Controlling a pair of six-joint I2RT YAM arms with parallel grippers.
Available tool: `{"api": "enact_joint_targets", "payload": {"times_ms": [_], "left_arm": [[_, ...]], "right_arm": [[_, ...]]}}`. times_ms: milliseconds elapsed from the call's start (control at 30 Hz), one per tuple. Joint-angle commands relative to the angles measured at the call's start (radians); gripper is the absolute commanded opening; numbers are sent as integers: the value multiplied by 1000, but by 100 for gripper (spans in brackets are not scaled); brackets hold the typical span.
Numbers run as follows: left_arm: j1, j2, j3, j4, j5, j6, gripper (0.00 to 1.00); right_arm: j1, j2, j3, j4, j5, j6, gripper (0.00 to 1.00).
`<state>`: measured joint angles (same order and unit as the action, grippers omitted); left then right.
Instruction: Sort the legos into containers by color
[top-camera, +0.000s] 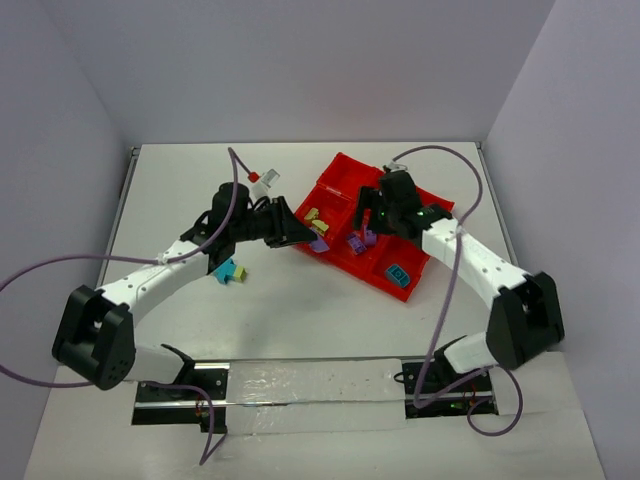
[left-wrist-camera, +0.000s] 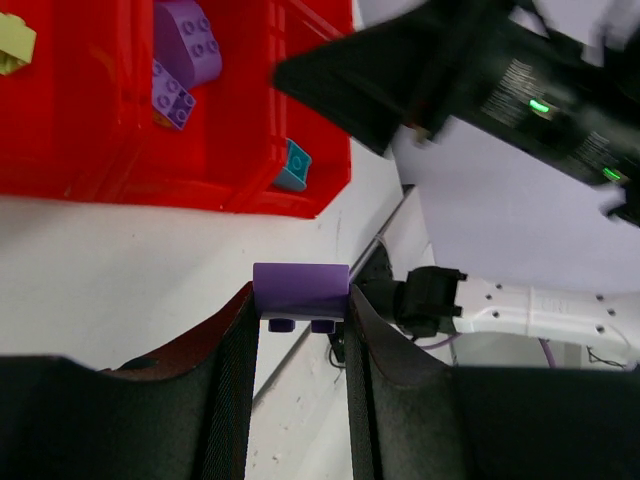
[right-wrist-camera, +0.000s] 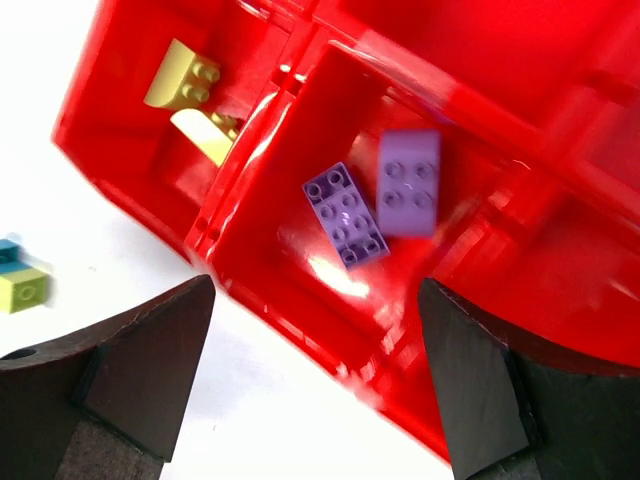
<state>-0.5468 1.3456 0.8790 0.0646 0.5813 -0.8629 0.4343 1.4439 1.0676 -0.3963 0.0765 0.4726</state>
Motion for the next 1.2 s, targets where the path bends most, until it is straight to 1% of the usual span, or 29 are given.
{"api": "enact_joint_targets", "payload": {"times_ms": [0,67,233,333,367,400,467,567,600,633,667,700,767,867,967,1067,1100,1133,1167], "left_arm": [[-36,101,153,-58,-62,42,0],[-62,162,218,-95,-103,55,0],[-97,283,337,-128,-179,73,0],[-113,345,400,-146,-192,82,0],[-125,373,429,-168,-201,87,2],[-143,407,465,-192,-217,96,8],[-158,443,514,-217,-249,108,28],[-164,475,557,-220,-262,110,61],[-166,496,578,-221,-270,114,76],[-168,503,587,-223,-273,117,80],[-168,512,598,-226,-274,120,80],[-169,518,607,-230,-273,123,87],[-172,524,626,-240,-274,128,96],[-179,492,627,-254,-302,142,97],[-183,415,590,-286,-368,156,95],[-179,297,515,-353,-503,179,91],[-177,241,496,-371,-569,183,90],[-166,207,452,-415,-619,188,88],[-165,178,422,-419,-659,187,87]], "right_arm": [[1,-228,-6,-68,131,-8,90],[-4,-323,-36,-121,185,2,91],[-14,-534,-98,-213,276,29,92],[-18,-603,-109,-261,303,34,92],[-19,-630,-109,-286,313,36,92],[-19,-661,-110,-305,323,34,93],[-22,-679,-110,-330,323,31,93],[-22,-681,-115,-349,317,29,93],[-22,-682,-120,-357,316,27,93],[-22,-685,-121,-358,316,29,93],[-22,-686,-124,-358,315,29,93],[-22,-687,-127,-358,316,29,93],[-22,-692,-129,-358,320,29,93],[-20,-692,-129,-358,325,29,93],[-20,-691,-133,-349,326,29,93],[-22,-691,-141,-334,315,27,93],[-22,-692,-142,-330,310,26,93],[-22,-692,-145,-318,306,25,93],[-22,-691,-147,-317,303,24,93]]}}
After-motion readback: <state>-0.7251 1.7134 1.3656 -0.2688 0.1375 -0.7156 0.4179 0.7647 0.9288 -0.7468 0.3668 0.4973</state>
